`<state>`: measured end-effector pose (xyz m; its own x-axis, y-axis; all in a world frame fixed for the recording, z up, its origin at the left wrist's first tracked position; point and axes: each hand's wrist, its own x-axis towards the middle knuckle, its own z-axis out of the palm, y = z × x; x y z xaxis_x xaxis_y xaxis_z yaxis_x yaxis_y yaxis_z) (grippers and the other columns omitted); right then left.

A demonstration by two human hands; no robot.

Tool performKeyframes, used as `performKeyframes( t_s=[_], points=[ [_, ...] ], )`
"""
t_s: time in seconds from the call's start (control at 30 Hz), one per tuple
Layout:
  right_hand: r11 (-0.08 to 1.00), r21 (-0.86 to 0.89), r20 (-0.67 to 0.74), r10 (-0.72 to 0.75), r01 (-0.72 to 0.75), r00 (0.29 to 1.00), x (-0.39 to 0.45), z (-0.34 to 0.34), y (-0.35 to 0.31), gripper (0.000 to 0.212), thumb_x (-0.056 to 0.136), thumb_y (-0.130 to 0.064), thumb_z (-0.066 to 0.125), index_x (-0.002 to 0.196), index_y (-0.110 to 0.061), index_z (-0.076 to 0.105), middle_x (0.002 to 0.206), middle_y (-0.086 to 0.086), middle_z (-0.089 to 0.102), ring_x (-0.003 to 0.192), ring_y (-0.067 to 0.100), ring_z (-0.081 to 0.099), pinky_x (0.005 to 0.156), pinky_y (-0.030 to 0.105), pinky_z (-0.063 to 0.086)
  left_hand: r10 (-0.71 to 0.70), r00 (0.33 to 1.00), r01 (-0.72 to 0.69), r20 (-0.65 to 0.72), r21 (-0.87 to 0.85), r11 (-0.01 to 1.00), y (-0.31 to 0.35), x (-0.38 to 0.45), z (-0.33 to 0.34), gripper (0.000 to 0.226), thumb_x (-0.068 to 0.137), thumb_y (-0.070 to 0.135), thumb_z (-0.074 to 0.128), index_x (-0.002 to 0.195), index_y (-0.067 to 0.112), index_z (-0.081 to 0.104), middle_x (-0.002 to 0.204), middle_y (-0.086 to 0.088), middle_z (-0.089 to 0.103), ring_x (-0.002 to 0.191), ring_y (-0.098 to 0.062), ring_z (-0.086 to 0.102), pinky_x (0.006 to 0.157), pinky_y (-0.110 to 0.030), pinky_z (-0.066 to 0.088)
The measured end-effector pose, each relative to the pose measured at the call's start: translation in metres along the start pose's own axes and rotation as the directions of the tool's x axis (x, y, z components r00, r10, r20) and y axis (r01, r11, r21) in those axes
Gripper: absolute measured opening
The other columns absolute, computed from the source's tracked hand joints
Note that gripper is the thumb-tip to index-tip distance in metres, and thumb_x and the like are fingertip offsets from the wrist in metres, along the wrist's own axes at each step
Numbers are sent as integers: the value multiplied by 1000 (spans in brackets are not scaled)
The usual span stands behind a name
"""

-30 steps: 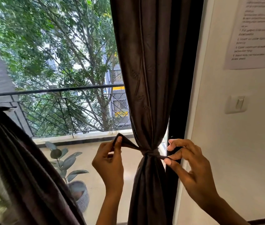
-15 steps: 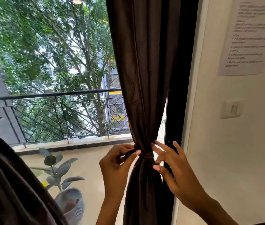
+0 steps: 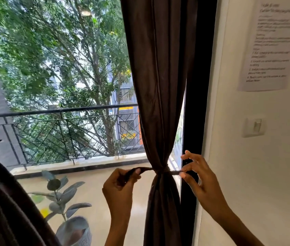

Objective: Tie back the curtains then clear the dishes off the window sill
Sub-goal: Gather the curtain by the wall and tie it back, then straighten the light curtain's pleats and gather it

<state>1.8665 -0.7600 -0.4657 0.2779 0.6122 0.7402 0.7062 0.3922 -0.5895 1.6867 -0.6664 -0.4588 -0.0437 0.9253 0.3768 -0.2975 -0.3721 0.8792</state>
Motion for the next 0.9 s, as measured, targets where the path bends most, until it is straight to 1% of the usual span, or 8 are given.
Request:
performKeyframes(
  t_s=[0.1,0.17,0.23,0.3,0.43,0.6,0.77,0.9],
  points=[
    [991,-131,-33,-16,11,999,-7,12,1,12,92,-38,48,100,-44,54,127,-24,49,125,1,47,100,38,47,163,984,-172,74,129,977,2,-1,-3,30,72,0,77,68,28,65,69,2,70,67,-12,67,67,-24,53],
    [970,-244,-71,-37,18,997,-15,17,2,24,95,-39,44,117,-35,53,137,-20,44,129,2,43,101,38,46,347,934,-357,85,245,901,5,-8,-2,31,75,6,77,78,34,62,82,12,70,78,-5,66,73,-19,53],
    [950,-310,-141,-29,-17,990,-18,15,0,39,95,-41,42,131,-25,47,147,-14,37,134,5,38,105,37,41,543,831,-547,120,351,760,9,-19,4,26,80,13,71,97,31,63,99,14,68,96,-5,63,87,-22,49],
    [907,-420,-185,-82,-3,979,-19,8,-2,47,96,-39,41,139,-21,38,153,-5,30,140,14,31,111,39,33,669,701,-705,248,382,598,9,-30,15,24,85,13,65,108,17,65,119,0,65,115,-14,57,103,-30,40],
    [798,-601,-239,-129,-42,963,-18,-24,0,58,96,-36,38,148,-14,24,159,8,14,146,23,14,117,50,14,690,519,-851,505,383,360,9,-39,51,36,95,17,50,130,13,53,142,-12,47,136,-25,37,114,-41,25],
    [716,-681,-358,-147,-151,922,-16,-102,10,58,98,-39,36,149,-16,20,158,11,11,147,23,11,117,49,12,639,479,-877,602,310,366,17,-55,134,45,100,27,37,140,6,43,149,-17,35,142,-28,26,118,-43,16],
    [640,-733,-450,-205,-229,869,-29,-226,27,59,98,-36,38,146,-5,27,157,16,17,146,26,14,117,50,17,642,379,-915,666,166,368,20,-117,249,50,103,32,22,142,4,36,151,-18,30,142,-30,22,116,-44,14],
    [495,-823,-457,-286,-279,842,-50,-352,43,58,100,-38,35,146,-4,26,155,17,20,146,24,15,116,50,18,686,289,-933,668,36,357,29,-197,360,51,104,34,22,145,5,30,153,-18,24,144,-31,17,118,-44,10]
  ],
)
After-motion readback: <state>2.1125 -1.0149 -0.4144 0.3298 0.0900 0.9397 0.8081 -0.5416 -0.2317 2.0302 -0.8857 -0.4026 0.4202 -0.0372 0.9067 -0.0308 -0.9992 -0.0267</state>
